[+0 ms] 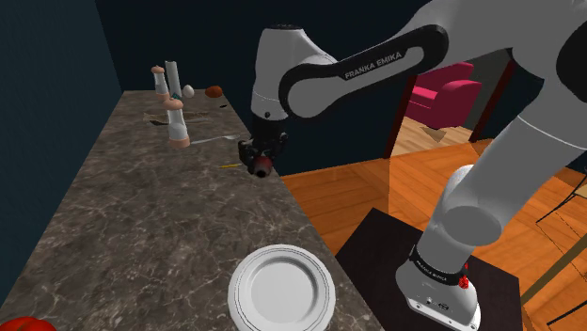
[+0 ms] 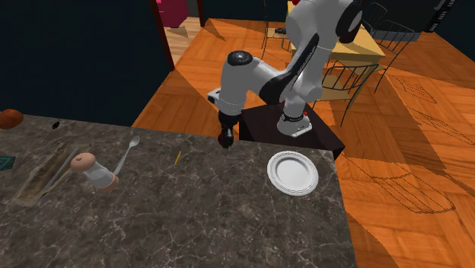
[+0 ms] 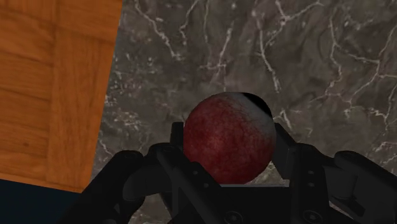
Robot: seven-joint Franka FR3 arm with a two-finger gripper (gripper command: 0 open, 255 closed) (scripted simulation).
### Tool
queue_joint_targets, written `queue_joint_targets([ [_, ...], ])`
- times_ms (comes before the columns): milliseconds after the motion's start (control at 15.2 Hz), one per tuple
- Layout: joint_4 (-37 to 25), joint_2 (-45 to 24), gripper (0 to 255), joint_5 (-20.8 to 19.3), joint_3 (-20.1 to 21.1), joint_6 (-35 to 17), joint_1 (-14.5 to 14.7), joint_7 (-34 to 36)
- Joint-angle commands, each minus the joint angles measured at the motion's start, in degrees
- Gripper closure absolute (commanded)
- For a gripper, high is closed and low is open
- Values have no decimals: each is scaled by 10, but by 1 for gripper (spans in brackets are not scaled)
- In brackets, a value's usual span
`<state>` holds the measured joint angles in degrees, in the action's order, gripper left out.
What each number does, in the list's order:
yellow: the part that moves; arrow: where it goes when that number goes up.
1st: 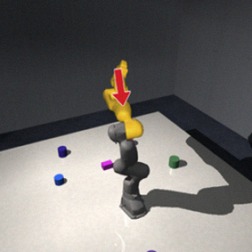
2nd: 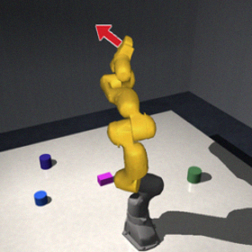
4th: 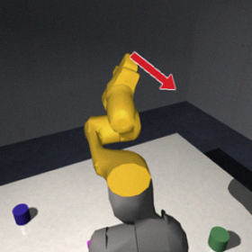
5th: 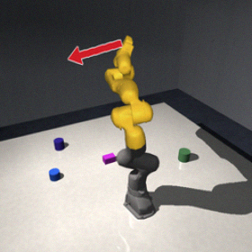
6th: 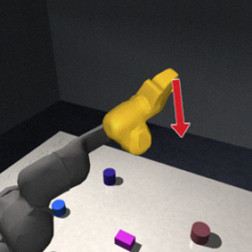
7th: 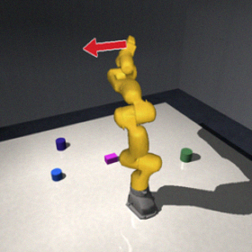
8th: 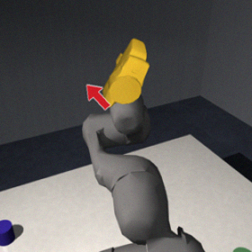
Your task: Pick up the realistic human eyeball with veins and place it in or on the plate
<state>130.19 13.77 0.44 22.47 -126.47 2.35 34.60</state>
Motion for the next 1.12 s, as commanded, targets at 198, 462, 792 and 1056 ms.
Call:
queue_joint_targets([
  [198, 45, 59, 255, 27, 33, 11, 34, 49],
  [462, 68, 95, 255, 49, 64, 23, 63, 92],
  [792, 81, 129, 255, 75, 106, 41, 98, 151],
  [1056, 79, 145, 255, 93, 145, 56, 124, 203],
])
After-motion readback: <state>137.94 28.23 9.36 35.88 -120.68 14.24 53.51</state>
